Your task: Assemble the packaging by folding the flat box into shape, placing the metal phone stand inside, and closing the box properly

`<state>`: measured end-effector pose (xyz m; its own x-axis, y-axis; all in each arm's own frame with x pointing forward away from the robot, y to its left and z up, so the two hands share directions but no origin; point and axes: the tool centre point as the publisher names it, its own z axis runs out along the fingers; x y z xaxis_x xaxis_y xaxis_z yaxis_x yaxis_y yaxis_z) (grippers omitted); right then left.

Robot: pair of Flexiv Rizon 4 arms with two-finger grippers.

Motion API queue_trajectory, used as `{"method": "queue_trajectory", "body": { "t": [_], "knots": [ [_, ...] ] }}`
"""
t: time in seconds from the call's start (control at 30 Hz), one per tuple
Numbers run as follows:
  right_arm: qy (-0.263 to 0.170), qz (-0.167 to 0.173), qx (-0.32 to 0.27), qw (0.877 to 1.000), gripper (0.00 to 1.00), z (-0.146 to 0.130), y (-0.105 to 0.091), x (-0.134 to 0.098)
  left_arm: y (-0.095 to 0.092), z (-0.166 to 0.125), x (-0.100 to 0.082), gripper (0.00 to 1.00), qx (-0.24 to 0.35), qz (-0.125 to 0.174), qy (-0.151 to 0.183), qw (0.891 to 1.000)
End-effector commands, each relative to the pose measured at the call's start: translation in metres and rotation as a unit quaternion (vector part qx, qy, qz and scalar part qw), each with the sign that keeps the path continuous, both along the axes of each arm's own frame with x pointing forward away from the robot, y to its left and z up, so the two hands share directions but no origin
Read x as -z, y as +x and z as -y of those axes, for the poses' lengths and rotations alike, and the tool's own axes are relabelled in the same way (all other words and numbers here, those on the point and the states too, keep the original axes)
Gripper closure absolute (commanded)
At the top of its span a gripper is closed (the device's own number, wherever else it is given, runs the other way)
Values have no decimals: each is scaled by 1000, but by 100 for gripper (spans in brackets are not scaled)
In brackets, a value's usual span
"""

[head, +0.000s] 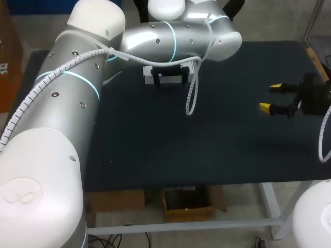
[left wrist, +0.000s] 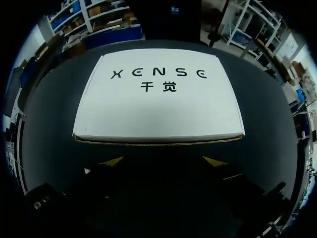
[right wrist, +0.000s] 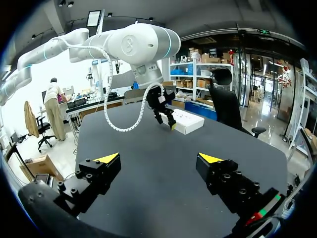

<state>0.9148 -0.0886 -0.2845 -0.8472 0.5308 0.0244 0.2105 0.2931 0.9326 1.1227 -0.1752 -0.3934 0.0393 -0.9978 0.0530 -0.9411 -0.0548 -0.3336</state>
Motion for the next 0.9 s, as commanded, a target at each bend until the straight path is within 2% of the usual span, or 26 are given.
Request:
{"method": "queue_trajectory", "body": {
  "t": [0.03, 0.2, 0.4, 0.67, 0.9],
  "knots": [
    [1, 0, -1, 1000, 0, 1, -1, -1, -25, -6, -19, 0, 23, -133, -18, 991],
    [1, 0, -1, 1000, 0, 1, -1, -1, -72, -17, -40, 0, 56, -80, -28, 995],
    [1, 0, -1, 1000, 0, 1, -1, -1, -111, -33, -55, 0, 86, -27, -36, 995],
    [1, 0, -1, 1000, 0, 1, -1, -1, -145, -52, -60, 0, 124, 52, -69, 988],
    [1, 0, -1, 1000, 0, 1, -1, -1, -160, -65, -61, 0, 185, 114, -105, 970]
  ]
}}
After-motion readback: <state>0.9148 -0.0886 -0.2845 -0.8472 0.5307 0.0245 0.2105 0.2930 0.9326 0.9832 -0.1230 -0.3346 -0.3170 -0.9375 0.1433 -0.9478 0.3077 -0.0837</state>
